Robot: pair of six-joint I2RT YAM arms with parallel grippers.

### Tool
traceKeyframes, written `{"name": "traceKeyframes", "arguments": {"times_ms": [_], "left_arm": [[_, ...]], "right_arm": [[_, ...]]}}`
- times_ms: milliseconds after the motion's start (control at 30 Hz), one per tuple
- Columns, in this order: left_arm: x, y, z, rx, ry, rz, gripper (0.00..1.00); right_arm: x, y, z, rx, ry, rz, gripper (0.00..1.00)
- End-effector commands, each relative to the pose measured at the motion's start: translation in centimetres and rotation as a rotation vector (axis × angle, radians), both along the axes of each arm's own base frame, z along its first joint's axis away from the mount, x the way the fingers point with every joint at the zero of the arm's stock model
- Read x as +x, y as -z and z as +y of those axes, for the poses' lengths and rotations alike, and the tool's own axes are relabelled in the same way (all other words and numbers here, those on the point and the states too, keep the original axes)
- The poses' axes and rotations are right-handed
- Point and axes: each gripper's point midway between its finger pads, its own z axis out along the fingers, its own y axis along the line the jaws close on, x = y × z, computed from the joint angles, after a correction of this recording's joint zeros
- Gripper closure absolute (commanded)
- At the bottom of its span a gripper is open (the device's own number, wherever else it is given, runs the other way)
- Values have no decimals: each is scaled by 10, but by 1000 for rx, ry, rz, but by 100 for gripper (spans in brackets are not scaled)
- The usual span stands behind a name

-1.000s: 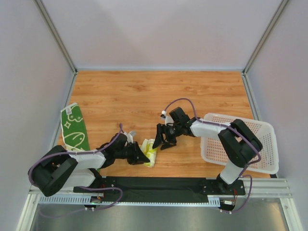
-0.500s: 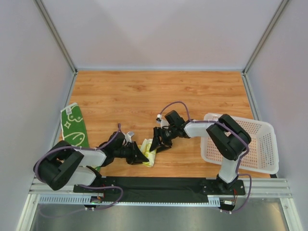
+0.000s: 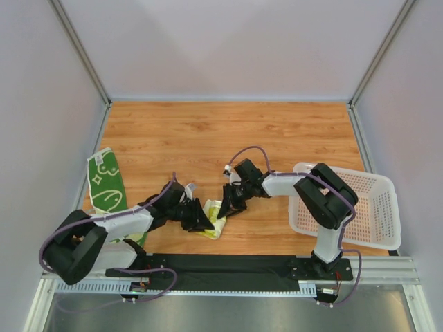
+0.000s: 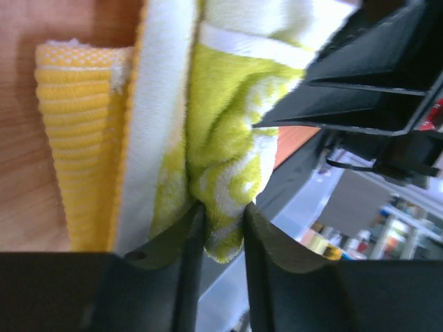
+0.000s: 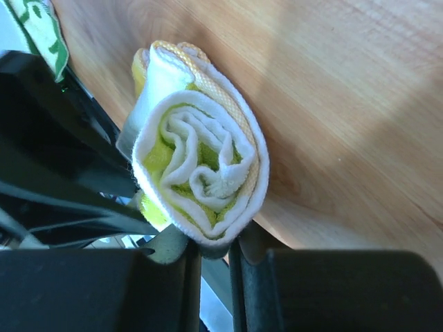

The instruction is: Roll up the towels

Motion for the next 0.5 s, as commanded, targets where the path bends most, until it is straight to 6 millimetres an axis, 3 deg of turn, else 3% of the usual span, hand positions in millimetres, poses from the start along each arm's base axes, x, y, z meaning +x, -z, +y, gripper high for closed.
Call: {"name": "traceKeyframes", "arguments": {"times_ms": [0, 167, 333, 467], "left_arm": [[8, -3, 21, 198, 25, -104, 63], [10, -14, 36, 332, 65, -161, 52], [17, -34, 44, 488, 117, -264, 51], [19, -52, 23, 572, 202, -430, 52]], "right_arm": [[-1, 7, -17, -127, 0, -36, 93], [-3, 0, -23, -170, 0, -19, 93], [-2, -5, -25, -200, 17, -7, 94], [-2, -10, -26, -214, 23, 0, 94]]}}
